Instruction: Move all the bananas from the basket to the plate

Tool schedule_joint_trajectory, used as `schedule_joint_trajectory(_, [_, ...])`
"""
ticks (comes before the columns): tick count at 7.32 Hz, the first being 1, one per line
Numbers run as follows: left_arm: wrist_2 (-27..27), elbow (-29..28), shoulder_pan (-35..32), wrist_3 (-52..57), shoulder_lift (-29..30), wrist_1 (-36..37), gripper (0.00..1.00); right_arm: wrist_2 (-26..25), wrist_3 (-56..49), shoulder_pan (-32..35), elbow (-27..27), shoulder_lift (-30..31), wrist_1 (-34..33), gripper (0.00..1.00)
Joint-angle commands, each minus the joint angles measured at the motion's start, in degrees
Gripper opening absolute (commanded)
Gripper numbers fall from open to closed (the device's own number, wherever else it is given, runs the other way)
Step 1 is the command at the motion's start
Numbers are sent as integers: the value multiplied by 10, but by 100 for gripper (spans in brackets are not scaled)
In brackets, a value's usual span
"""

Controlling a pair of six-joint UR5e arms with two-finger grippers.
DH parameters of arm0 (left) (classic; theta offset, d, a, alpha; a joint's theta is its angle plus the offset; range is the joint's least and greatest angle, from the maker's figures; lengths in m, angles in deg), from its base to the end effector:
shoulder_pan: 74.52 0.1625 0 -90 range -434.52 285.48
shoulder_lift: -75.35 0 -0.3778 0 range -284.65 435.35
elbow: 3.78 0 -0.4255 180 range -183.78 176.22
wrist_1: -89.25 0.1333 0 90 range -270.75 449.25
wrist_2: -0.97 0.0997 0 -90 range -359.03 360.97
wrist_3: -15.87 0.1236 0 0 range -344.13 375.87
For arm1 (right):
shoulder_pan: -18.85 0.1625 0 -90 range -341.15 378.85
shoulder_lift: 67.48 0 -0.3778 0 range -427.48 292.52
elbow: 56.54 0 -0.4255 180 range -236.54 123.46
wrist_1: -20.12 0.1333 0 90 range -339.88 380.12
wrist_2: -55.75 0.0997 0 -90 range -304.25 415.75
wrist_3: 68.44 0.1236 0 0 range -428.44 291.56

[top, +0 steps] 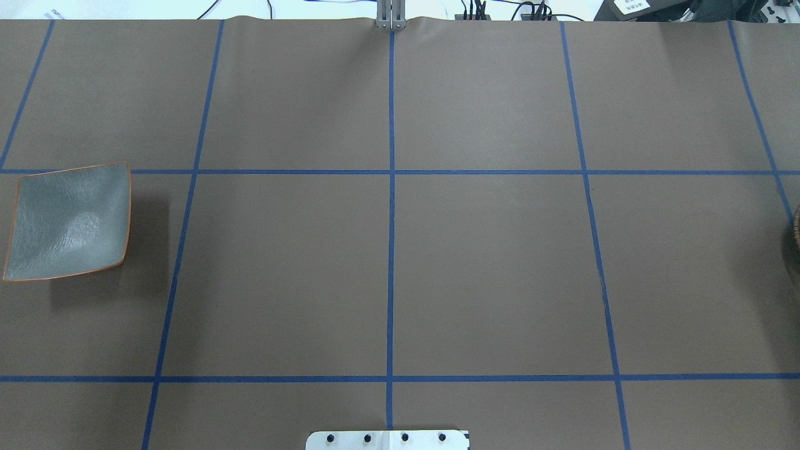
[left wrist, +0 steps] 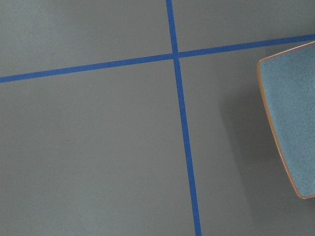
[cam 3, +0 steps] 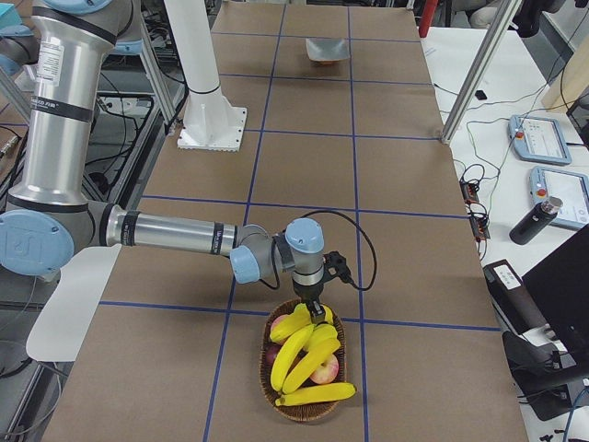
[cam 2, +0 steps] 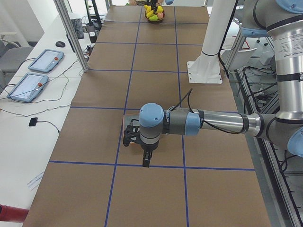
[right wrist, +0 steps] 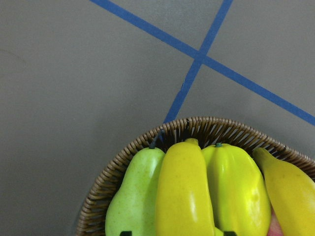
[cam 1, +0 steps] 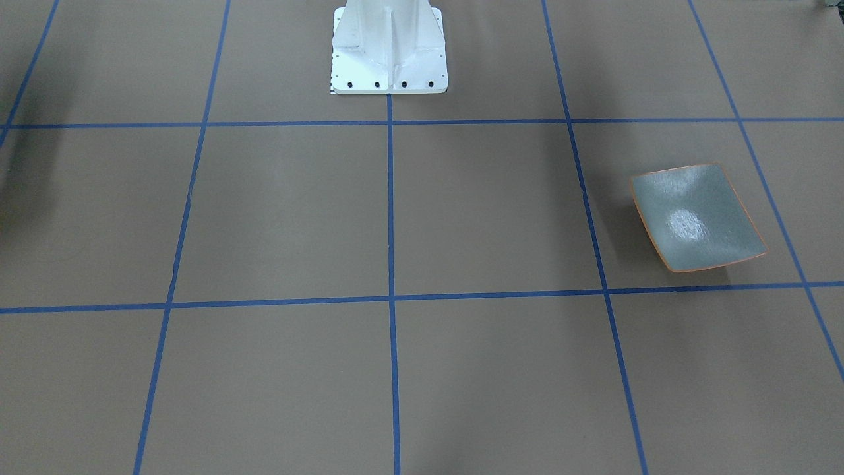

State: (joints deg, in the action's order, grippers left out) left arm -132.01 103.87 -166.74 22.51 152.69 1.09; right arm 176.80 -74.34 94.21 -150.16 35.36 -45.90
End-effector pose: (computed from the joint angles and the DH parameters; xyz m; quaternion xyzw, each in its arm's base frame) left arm -0.0663 -0.4434 0.5789 0.0538 0.3631 0.0459 0.9290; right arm -0.0488 -0.4621 0.6760 0.1032 -0.2741 -0.2042 0.9341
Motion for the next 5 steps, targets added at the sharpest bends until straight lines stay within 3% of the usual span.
schedule_joint_trajectory(1, [0, 0, 0, 0, -1, 0, 100, -10, -15, -3, 1, 8, 0, 63])
schedule_joint_trajectory(2, [0, -1, 0, -1, 0, 0, 100, -9, -22, -3, 0, 9, 0, 50])
schedule_joint_trajectory(3, [0, 0, 0, 0, -2, 0, 100, -9, -22, -2, -2, 8, 0, 0])
schedule_joint_trajectory(5, [-1, 0, 0, 0, -2, 0, 100, -1, -22, 0, -13, 3, -2, 0])
